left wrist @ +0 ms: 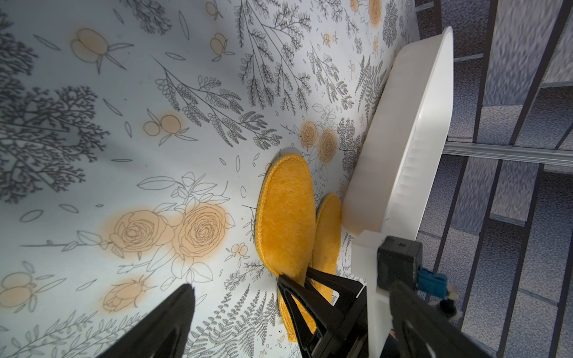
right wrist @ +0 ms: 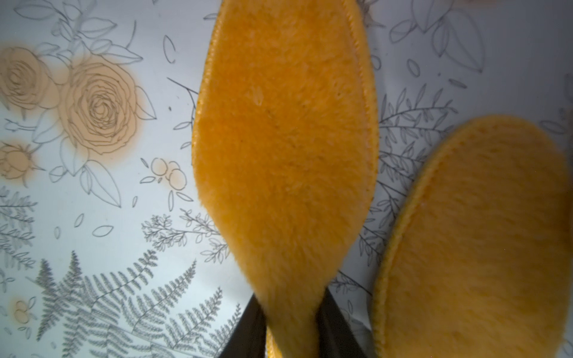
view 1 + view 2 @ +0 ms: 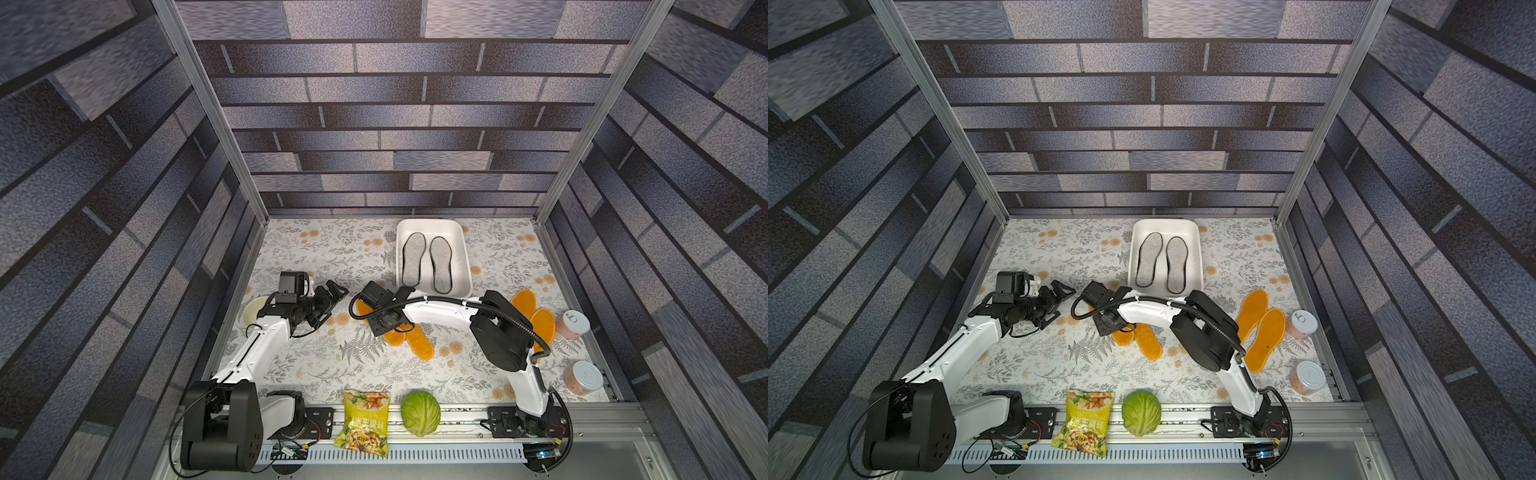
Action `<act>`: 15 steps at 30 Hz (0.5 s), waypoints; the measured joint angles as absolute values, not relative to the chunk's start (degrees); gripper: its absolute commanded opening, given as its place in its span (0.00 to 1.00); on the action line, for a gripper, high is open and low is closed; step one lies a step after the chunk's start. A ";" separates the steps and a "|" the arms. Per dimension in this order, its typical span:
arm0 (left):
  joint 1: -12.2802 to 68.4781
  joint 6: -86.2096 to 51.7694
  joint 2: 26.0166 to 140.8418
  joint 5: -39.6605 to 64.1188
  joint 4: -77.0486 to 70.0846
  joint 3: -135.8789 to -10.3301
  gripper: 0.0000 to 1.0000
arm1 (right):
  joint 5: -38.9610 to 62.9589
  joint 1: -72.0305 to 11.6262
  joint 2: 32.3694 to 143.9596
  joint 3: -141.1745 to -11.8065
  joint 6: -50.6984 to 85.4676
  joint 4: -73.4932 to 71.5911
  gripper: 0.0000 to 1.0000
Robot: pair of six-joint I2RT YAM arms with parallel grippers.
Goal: Put the insoles into the storage box
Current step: Pick up the insole from the center of the board.
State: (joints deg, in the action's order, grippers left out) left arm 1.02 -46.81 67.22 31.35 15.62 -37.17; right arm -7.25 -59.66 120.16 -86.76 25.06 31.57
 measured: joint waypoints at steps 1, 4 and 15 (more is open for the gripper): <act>1.02 -46.81 67.22 31.35 15.62 -37.17 1.00 | -7.25 -59.66 119.96 -86.50 25.08 31.29 0.26; 1.02 -46.81 67.22 31.35 15.62 -37.17 1.00 | -7.27 -59.68 119.33 -86.06 25.06 30.65 0.24; 0.97 -46.81 67.22 31.35 15.62 -37.17 1.00 | -7.22 -59.66 119.22 -86.02 25.06 29.67 0.16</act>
State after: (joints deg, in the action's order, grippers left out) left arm 0.97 -46.81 67.22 31.35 15.62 -37.17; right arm -7.22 -59.66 119.22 -86.02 25.06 29.67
